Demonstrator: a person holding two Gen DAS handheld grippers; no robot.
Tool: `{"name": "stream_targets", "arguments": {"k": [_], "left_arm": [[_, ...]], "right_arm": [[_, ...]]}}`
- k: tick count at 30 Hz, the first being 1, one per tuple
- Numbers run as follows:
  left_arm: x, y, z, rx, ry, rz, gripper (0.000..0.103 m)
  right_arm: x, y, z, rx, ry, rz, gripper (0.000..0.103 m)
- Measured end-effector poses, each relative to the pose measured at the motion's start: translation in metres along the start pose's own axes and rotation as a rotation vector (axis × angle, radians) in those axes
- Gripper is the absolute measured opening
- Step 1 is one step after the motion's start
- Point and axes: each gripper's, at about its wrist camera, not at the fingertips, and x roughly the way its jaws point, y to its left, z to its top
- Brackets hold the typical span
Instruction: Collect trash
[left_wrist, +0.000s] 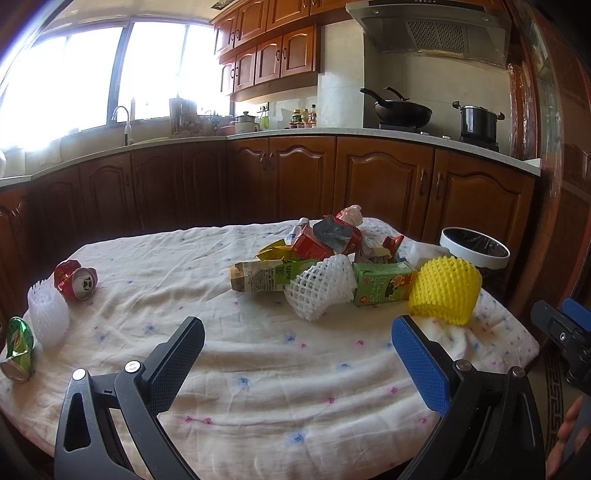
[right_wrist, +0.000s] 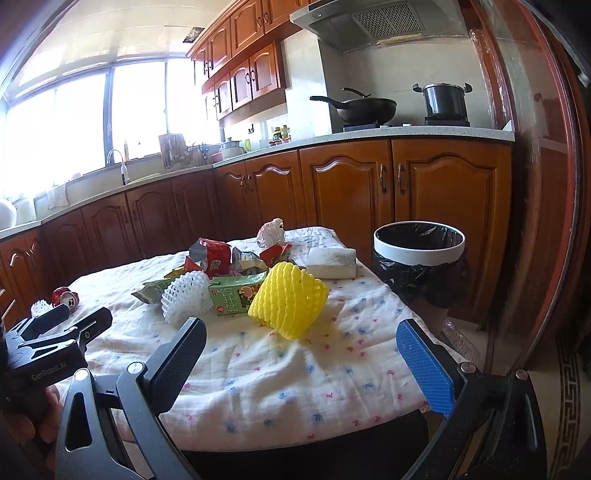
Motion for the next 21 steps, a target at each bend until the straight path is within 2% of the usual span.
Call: {"name": "stream_targets", "arguments": {"k": [21], "left_arm": [[0.0048, 0.0012, -0.0024, 0.001, 0.009, -0.002, 0.102]], "right_arm": [[0.0007, 0.0075, -0.0037, -0.005, 0.0, 0.006, 0.103]]}}
